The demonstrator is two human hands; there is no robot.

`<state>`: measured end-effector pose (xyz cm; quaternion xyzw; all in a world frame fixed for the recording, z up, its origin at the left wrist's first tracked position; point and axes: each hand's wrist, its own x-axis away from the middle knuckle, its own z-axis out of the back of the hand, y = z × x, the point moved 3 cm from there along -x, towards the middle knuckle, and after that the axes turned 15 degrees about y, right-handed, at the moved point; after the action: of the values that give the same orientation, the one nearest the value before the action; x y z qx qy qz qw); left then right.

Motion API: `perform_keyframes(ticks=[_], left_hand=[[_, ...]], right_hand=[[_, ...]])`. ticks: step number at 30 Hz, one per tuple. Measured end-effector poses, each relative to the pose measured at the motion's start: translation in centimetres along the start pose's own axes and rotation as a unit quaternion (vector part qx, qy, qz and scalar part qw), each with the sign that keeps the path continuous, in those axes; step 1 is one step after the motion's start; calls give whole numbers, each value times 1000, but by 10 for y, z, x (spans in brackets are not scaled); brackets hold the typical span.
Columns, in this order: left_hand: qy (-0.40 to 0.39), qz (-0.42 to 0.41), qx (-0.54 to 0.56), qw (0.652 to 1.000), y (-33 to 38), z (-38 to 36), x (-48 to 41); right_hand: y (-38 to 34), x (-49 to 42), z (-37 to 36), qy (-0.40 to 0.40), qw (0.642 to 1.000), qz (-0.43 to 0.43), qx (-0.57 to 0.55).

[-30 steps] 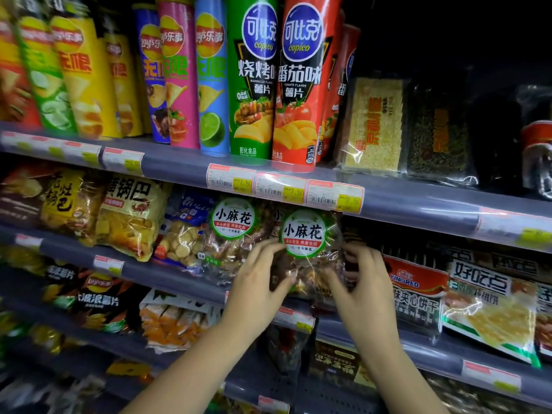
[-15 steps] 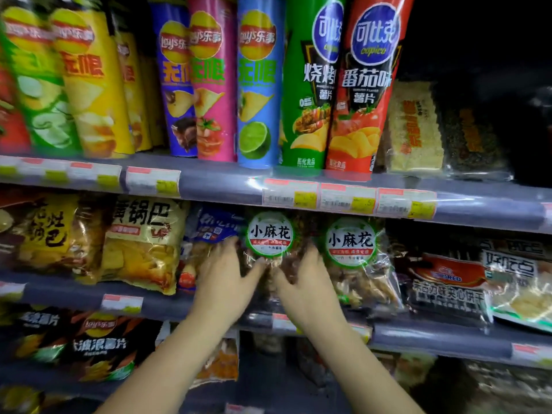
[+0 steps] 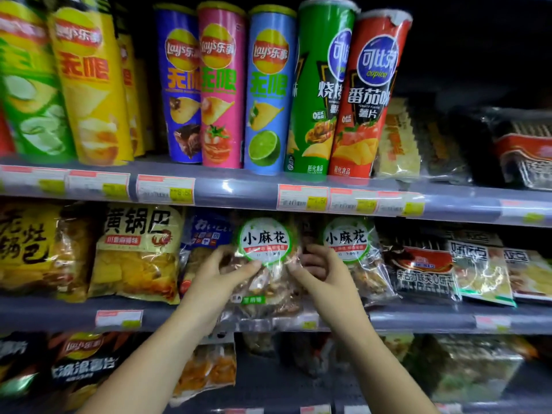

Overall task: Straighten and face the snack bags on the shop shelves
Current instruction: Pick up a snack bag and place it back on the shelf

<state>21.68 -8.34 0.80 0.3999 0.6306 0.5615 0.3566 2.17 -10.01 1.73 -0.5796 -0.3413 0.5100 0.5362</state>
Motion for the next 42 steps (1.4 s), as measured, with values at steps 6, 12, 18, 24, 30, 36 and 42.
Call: perform_keyframes(ticks=[6, 12, 18, 24, 30, 36, 42], left_hand=[[-45, 37, 62, 996, -10, 26, 34], [-66, 53, 64, 994, -12, 36, 38], [-62, 13, 15, 998, 1, 30, 39], [12, -45, 33, 998, 42, 18, 29], [55, -69, -6, 996, 43, 19, 29], [23, -4, 19, 1000, 39, 32, 29], [-46, 19, 43, 998, 40, 30, 27]], right_hand=[[5, 22, 2, -194, 972, -100, -82], [13, 21, 5, -234, 948, -103, -188], [9, 17, 6, -208, 962, -90, -153], [6, 21, 9, -227, 968, -55, -96], [12, 38, 9, -271, 958, -55, -73], [24, 42, 30, -310, 946, -59, -78], [30, 40, 39, -307, 945, -69, -91]])
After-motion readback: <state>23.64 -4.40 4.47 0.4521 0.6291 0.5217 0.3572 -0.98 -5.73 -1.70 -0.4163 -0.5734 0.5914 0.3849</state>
